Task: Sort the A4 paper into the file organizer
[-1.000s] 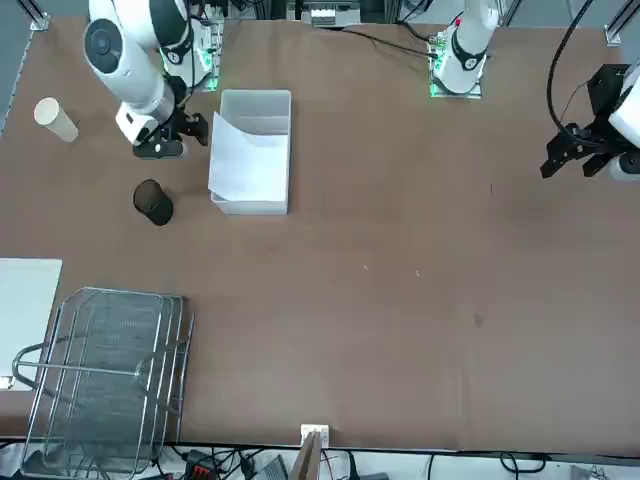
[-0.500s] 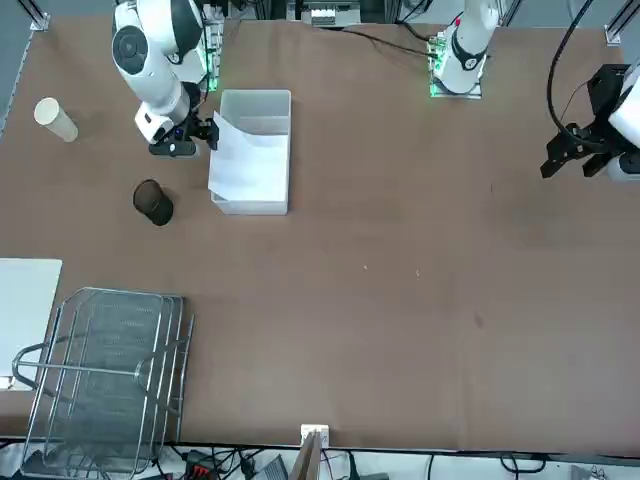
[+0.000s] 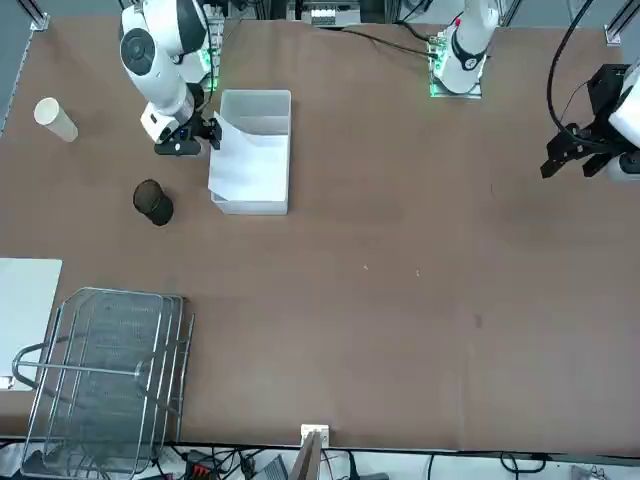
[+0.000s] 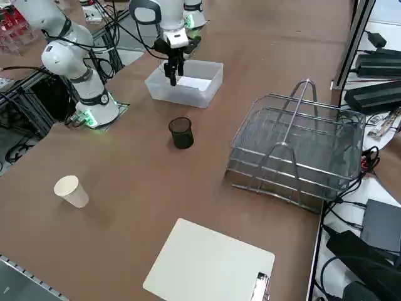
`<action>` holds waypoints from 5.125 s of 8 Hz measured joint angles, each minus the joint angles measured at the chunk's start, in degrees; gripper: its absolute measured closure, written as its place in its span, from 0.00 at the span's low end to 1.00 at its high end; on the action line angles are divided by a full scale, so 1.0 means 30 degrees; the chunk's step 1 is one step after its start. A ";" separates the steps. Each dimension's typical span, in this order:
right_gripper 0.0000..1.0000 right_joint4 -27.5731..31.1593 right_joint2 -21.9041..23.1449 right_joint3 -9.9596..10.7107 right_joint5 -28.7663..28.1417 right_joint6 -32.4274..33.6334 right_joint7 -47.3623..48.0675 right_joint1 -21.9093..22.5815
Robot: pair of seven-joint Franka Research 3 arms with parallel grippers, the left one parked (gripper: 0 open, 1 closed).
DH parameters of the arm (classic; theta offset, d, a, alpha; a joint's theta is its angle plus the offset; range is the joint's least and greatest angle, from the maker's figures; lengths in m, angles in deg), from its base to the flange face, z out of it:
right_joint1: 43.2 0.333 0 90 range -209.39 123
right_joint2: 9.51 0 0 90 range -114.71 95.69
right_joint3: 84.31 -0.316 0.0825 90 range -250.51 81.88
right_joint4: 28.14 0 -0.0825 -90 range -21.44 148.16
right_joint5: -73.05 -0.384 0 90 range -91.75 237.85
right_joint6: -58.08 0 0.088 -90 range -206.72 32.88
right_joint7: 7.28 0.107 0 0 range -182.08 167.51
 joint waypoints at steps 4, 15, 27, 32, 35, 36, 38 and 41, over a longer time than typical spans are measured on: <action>0.23 0.0011 -0.1119 -0.0012 -0.0002 -0.0736 0.0554 0.0279; 0.56 0.0009 -0.1663 -0.0018 -0.0003 -0.0812 0.0693 0.0566; 0.99 -0.4198 -0.1465 0.0237 -0.0006 0.3299 0.2251 0.0303; 0.99 -1.0432 -0.1178 0.0469 0.0000 0.7481 0.2496 -0.3007; 0.99 -1.3285 -0.1505 0.0495 -0.0001 0.7668 0.2490 -0.4704; 0.99 -1.4566 -0.1900 0.0502 0.0074 0.7940 0.2490 -0.5081; 0.99 -1.7756 -0.3011 0.0516 0.0701 0.9076 0.2506 -0.5603; 0.99 -2.1275 -0.4724 0.0538 0.0963 0.9531 0.4513 -0.6128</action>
